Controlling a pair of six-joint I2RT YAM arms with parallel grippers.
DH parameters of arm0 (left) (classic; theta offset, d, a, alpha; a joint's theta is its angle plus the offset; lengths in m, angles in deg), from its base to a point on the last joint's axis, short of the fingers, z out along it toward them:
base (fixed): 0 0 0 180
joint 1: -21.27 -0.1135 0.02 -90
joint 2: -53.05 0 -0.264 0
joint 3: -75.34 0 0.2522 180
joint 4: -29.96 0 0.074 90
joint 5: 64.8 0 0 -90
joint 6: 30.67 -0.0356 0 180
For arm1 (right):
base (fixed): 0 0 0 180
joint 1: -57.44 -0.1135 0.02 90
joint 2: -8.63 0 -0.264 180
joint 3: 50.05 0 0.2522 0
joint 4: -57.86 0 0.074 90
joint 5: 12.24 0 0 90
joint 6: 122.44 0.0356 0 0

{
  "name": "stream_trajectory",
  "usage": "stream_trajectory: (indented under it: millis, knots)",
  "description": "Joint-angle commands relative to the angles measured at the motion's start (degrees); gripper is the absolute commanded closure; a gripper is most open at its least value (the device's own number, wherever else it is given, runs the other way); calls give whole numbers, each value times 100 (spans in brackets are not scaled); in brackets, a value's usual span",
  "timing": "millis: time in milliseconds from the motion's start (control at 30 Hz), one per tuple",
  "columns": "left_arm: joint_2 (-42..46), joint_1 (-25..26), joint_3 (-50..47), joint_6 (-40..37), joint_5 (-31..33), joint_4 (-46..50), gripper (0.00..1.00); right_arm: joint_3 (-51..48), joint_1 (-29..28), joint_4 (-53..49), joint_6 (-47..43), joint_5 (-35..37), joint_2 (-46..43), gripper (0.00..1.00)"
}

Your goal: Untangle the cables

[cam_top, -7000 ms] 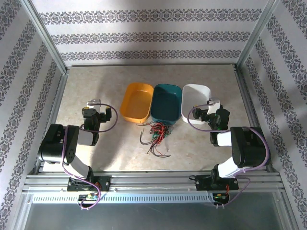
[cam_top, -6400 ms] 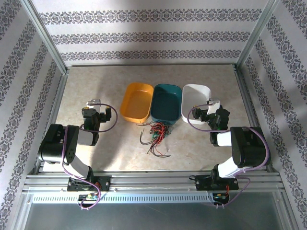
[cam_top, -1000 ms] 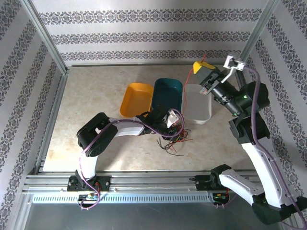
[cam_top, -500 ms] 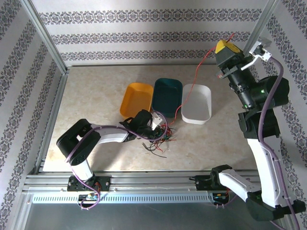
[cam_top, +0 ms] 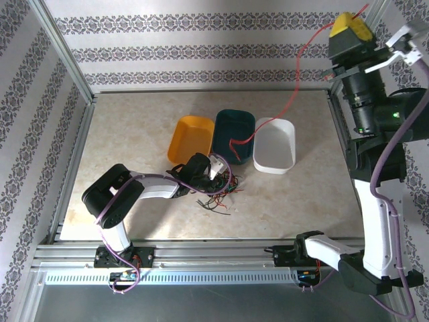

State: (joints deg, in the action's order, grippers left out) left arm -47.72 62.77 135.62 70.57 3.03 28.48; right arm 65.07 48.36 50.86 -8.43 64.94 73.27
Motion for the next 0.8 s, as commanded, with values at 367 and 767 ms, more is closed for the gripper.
stream_trajectory:
  millis: [367, 767]
  knots:
    - [180, -63, 85, 349, 90, -123, 100, -500, 309, -370, -164, 251, 590, 100]
    - [522, -32, 145, 732, 307, -543, 100, -3298, 460, -487, -155, 1134, 262, 100]
